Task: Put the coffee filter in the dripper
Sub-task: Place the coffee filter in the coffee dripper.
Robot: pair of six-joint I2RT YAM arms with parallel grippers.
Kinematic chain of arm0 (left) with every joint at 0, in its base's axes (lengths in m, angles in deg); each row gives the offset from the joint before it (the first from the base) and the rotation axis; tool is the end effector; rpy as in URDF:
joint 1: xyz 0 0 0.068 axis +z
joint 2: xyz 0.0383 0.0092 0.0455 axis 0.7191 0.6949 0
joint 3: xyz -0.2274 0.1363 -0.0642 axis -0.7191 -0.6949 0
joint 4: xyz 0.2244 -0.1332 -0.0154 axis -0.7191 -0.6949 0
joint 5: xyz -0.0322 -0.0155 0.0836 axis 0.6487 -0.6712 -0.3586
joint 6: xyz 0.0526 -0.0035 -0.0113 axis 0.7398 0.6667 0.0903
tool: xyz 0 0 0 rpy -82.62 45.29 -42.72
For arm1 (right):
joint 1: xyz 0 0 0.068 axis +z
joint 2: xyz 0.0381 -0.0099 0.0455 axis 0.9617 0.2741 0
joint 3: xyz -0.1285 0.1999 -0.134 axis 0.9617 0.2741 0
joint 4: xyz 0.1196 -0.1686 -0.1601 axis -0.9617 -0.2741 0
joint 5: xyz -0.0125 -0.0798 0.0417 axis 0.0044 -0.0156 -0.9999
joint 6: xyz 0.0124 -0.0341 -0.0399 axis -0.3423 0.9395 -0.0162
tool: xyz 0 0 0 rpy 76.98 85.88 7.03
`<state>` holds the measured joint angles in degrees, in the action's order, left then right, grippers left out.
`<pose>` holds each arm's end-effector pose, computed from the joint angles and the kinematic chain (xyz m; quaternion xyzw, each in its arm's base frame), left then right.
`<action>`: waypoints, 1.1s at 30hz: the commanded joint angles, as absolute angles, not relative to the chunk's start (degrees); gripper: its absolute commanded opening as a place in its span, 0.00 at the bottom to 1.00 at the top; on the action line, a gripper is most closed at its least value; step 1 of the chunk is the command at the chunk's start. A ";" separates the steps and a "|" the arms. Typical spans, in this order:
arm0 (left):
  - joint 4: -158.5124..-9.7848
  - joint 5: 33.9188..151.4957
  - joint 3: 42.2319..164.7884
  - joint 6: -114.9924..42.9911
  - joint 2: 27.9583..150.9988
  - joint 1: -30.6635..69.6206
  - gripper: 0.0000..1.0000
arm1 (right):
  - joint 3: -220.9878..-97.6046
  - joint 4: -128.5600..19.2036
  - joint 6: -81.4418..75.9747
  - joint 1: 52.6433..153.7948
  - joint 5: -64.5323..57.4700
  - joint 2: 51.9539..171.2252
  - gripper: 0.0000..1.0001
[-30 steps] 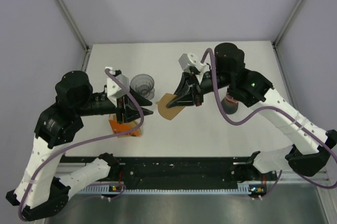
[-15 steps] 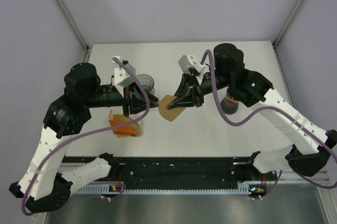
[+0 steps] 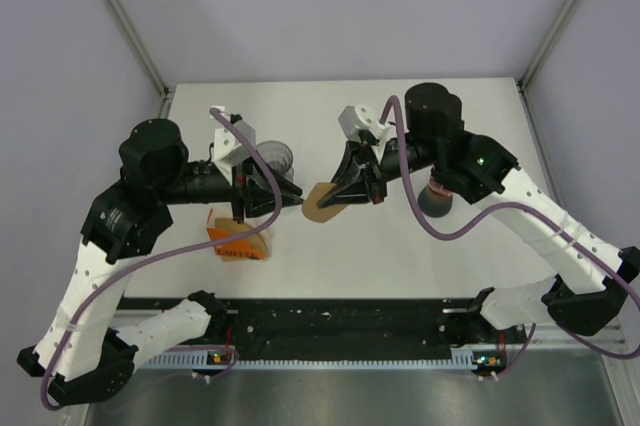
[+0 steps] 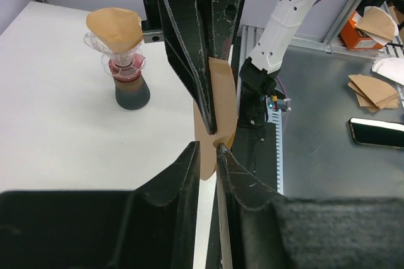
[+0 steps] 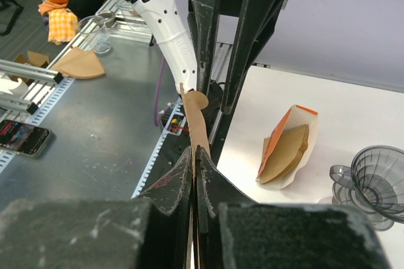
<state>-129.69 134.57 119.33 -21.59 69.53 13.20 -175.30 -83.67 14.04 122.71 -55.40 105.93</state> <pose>0.1026 -0.0985 0.4949 0.4704 0.5826 -0.4646 0.4728 0.1499 0.2166 0.4738 -0.6016 0.4436 0.5456 0.3790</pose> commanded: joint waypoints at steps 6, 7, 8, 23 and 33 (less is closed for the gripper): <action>-127.82 135.86 120.73 -21.52 68.65 12.93 0.26 | -178.14 -82.91 14.54 122.52 -54.87 105.13 0.00; -127.82 135.78 120.64 -21.61 68.57 13.02 0.26 | -178.14 -82.82 14.45 122.52 -54.78 105.13 0.00; -127.82 135.60 120.55 -21.52 68.65 13.02 0.26 | -178.23 -82.91 14.37 122.61 -54.69 105.13 0.00; -128.09 135.60 122.13 -21.26 68.65 13.02 0.00 | -178.15 -83.18 14.54 122.52 -54.95 105.30 0.00; -128.88 132.61 122.31 -20.82 69.27 12.93 0.00 | -178.58 -83.17 14.10 122.52 -56.09 105.39 0.00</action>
<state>-130.02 132.85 120.99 -21.26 68.97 13.20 -175.71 -84.10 13.95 122.71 -54.54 105.93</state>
